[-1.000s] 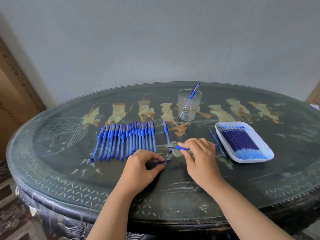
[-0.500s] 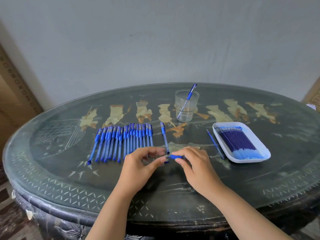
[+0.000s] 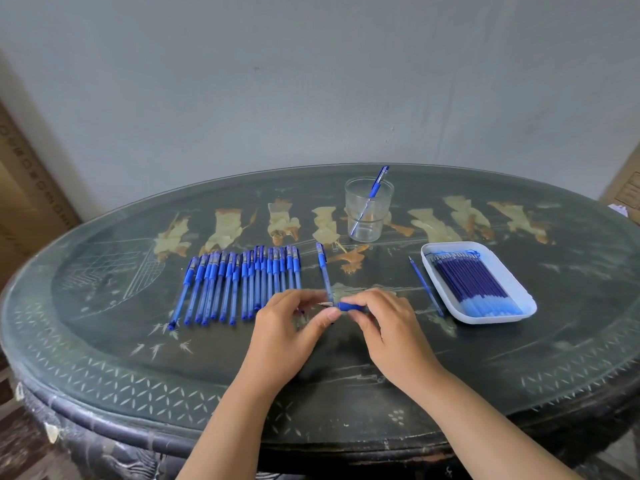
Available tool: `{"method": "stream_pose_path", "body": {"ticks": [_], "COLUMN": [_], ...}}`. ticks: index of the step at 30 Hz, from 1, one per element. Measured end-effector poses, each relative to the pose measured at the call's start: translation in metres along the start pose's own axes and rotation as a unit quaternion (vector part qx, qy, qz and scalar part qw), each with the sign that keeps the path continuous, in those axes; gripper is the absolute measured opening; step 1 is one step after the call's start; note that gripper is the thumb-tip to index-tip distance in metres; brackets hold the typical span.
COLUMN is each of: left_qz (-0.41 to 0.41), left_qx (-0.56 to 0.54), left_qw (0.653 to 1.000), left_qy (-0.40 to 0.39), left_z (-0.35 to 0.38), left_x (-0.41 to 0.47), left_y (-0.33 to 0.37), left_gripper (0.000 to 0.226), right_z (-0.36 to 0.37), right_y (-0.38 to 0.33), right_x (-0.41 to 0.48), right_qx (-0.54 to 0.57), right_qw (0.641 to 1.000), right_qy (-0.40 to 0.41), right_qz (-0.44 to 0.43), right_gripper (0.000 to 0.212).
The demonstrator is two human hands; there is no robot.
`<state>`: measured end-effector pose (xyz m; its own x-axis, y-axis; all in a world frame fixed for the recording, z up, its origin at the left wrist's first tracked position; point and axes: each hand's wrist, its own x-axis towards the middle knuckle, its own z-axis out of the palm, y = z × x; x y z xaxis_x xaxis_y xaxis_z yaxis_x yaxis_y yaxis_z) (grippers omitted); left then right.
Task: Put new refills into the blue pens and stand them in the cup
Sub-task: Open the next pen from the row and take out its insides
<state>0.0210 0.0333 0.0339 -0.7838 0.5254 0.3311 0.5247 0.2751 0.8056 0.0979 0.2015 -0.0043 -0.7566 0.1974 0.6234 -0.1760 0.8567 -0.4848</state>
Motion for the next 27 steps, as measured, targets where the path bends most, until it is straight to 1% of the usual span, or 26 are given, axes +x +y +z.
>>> {"method": "stream_pose_path", "body": {"ticks": [3, 6, 7, 9, 12, 14, 16, 17, 19, 21, 23, 26, 27], "left_qz": [-0.027, -0.055, -0.067, -0.084, -0.072, -0.071, -0.083, -0.092, -0.104, -0.102, -0.09, -0.1, -0.108], "left_qx": [-0.073, -0.091, -0.091, -0.094, -0.108, -0.125, -0.125, -0.12, -0.122, -0.137, -0.154, -0.159, -0.157], "left_qw": [0.997, 0.994, 0.994, 0.992, 0.991, 0.989, 0.989, 0.989, 0.987, 0.985, 0.984, 0.982, 0.982], "left_qy": [-0.019, -0.002, 0.004, 0.004, -0.012, -0.012, -0.006, -0.003, -0.005, -0.019, -0.03, -0.014, -0.011], "left_z": [-0.0023, -0.0008, -0.0005, -0.0008, -0.0028, -0.0031, -0.0015, -0.001, -0.001, -0.0023, -0.0031, -0.0019, -0.0016], "left_x": [0.0013, 0.0018, 0.0018, 0.0013, 0.0012, 0.0021, 0.0027, 0.0023, 0.0014, 0.0011, 0.0015, 0.0026, 0.0022], "left_y": [0.0011, 0.0051, 0.0068, 0.0079, 0.0048, 0.0019, 0.0016, 0.0029, 0.0043, 0.0041, 0.003, 0.0047, 0.006], "left_gripper": [0.027, 0.01, 0.012, 0.023, 0.029, 0.023, 0.011, 0.013, 0.026, 0.034, 0.028, 0.012, 0.014], "right_z": [-0.0009, -0.0006, -0.0005, -0.001, -0.0015, -0.0014, -0.0011, -0.001, -0.001, -0.0012, -0.0014, -0.0016, -0.0017], "right_y": [-0.0002, -0.0015, -0.0019, -0.002, -0.0014, -0.0013, -0.0018, -0.0023, -0.0028, -0.0028, -0.0029, -0.0033, -0.0036], "right_x": [0.0001, -0.0002, -0.0002, 0.0001, 0.0, 0.0002, 0.0006, 0.0008, 0.0009, 0.0004, -0.0001, -0.0005, -0.0006], "right_qx": [-0.001, -0.007, -0.005, 0.003, 0.006, 0.003, -0.002, -0.005, -0.009, -0.012, -0.017, -0.026, -0.028], "right_qw": [1.0, 1.0, 1.0, 1.0, 1.0, 1.0, 1.0, 1.0, 1.0, 1.0, 1.0, 1.0, 0.999], "right_qy": [-0.005, -0.019, -0.021, -0.014, -0.003, -0.009, -0.015, -0.015, -0.01, -0.007, -0.009, -0.014, -0.015], "right_qz": [0.005, 0.004, 0.004, 0.008, 0.011, 0.01, 0.005, 0.002, -0.003, -0.005, -0.004, -0.007, -0.008], "right_gripper": [0.022, 0.021, 0.021, 0.022, 0.021, 0.021, 0.021, 0.021, 0.021, 0.021, 0.022, 0.024, 0.024]}}
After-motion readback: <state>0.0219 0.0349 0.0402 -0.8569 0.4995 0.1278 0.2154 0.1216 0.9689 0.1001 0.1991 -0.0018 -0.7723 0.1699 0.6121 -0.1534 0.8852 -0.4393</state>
